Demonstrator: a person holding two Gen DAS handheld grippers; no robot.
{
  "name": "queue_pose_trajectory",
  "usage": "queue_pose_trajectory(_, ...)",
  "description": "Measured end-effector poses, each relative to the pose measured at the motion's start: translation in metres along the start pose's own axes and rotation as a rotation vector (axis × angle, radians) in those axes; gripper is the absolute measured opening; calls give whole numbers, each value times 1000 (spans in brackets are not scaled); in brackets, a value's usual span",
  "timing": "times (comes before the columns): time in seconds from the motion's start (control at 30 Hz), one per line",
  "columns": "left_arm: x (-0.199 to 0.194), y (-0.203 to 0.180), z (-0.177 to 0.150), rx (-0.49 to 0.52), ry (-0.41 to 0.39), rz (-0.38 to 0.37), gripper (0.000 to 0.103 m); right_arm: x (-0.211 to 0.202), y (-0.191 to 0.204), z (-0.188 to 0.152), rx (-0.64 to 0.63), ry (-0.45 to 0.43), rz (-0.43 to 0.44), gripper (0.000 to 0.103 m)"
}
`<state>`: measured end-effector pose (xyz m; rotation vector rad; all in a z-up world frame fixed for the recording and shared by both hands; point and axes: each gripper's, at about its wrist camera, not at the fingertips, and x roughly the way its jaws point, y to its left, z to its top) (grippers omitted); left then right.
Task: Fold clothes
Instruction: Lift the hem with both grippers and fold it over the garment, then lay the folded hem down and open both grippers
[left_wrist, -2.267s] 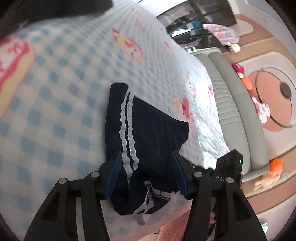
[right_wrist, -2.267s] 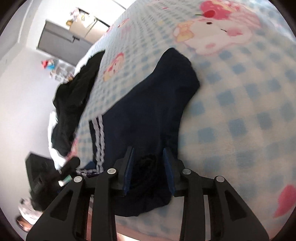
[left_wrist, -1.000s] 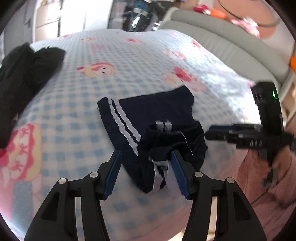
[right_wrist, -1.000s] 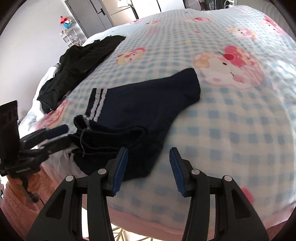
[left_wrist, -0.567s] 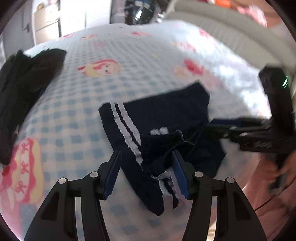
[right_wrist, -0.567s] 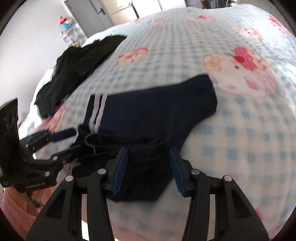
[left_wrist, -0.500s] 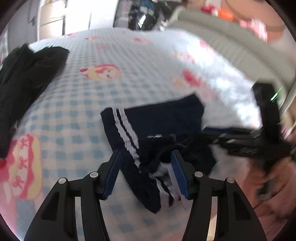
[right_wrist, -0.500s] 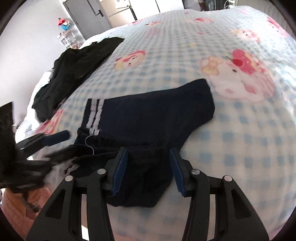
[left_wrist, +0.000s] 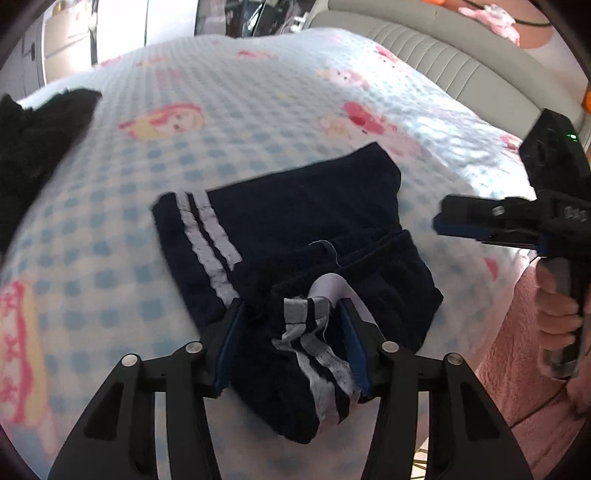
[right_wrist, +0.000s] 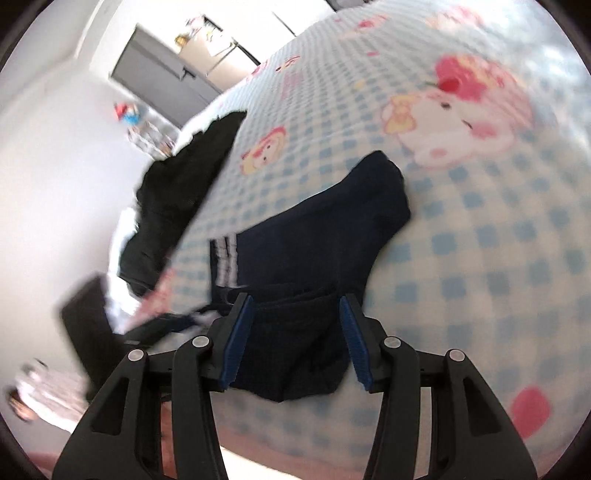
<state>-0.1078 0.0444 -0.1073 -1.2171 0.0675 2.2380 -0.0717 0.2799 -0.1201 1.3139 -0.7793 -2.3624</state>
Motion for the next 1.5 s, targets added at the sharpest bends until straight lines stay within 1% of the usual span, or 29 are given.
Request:
queue_pose_trajectory(0.03, -1, 1, 0, -11, -10, -5, 37, -4, -3, 0, 13, -1, 5, 50)
queue_pose_trajectory(0.07, -3, 1, 0, -21, -19, -9, 31, -6, -3, 0, -6, -3, -25, 50)
queue_pose_trajectory(0.1, -4, 2, 0, -32, -29, -14, 21, -7, -1, 1, -31, -3, -55, 50)
queue_pose_trajectory(0.13, -6, 2, 0, -42, -39, -18, 18, -7, 1, 1, -51, -1, -73, 50)
queue_pose_trajectory(0.2, -9, 3, 1, -64, -58, -27, 16, -5, 5, 0, -86, 7, -87, 50)
queue_pose_trajectory(0.3, -26, 6, 10, -76, -123, 0, 15, 0, 13, -1, -134, 19, -91, 50)
queue_pose_trajectory(0.37, -34, 11, 17, -88, -153, 17, 15, 7, 21, 2, -184, 25, -105, 50)
queue_pose_trajectory(0.43, -33, 20, 23, -103, -157, 31, 15, 13, 31, 3, -241, 33, -112, 50)
queue_pose_trajectory(0.53, -19, 31, 17, -128, -99, 20, 15, 23, 42, 4, -304, 58, -69, 52)
queue_pose_trajectory(0.6, -10, 36, 11, -148, -61, 11, 18, 37, 46, 8, -316, 81, -70, 52)
queue_pose_trajectory(0.7, 2, 40, 0, -187, -24, 1, 24, 56, 49, 14, -314, 113, -59, 52)
queue_pose_trajectory(0.73, 4, 40, -2, -193, -17, -1, 24, 65, 47, 17, -299, 136, -49, 52)
queue_pose_trajectory(0.8, 6, 40, -3, -195, -15, -1, 24, 82, 41, 19, -278, 185, -74, 52)
queue_pose_trajectory(0.83, 6, 40, -3, -196, -13, -1, 22, 91, 38, 21, -270, 212, -92, 51)
queue_pose_trajectory(0.87, 4, 38, -1, -189, -21, -2, 20, 97, 37, 21, -269, 224, -106, 40)
queue_pose_trajectory(0.9, 0, 36, 3, -175, -37, -5, 19, 97, 37, 20, -273, 218, -110, 34)
queue_pose_trajectory(0.97, -9, 31, 13, -147, -70, -12, 19, 87, 42, 23, -282, 178, -102, 20)
queue_pose_trajectory(1.07, -19, 28, 29, -112, -114, -16, 19, 69, 52, 31, -297, 102, -98, 14)
queue_pose_trajectory(1.17, -12, 33, 40, -117, -114, 1, 19, 57, 59, 44, -313, 32, -105, 14)
queue_pose_trajectory(1.27, -2, 41, 46, -144, -104, 6, 19, 60, 60, 54, -317, 19, -122, 14)
queue_pose_trajectory(1.33, 11, 48, 47, -163, -92, 29, 20, 69, 56, 57, -310, 22, -134, 14)
queue_pose_trajectory(1.37, 21, 52, 48, -175, -74, 41, 22, 76, 54, 57, -305, 29, -145, 15)
queue_pose_trajectory(1.4, 32, 58, 50, -188, -34, 51, 29, 87, 49, 57, -299, 44, -166, 17)
queue_pose_trajectory(1.43, 38, 62, 51, -201, -7, 52, 29, 97, 45, 57, -293, 62, -186, 21)
queue_pose_trajectory(1.5, 37, 66, 53, -224, 5, 38, 30, 107, 37, 57, -267, 97, -202, 22)
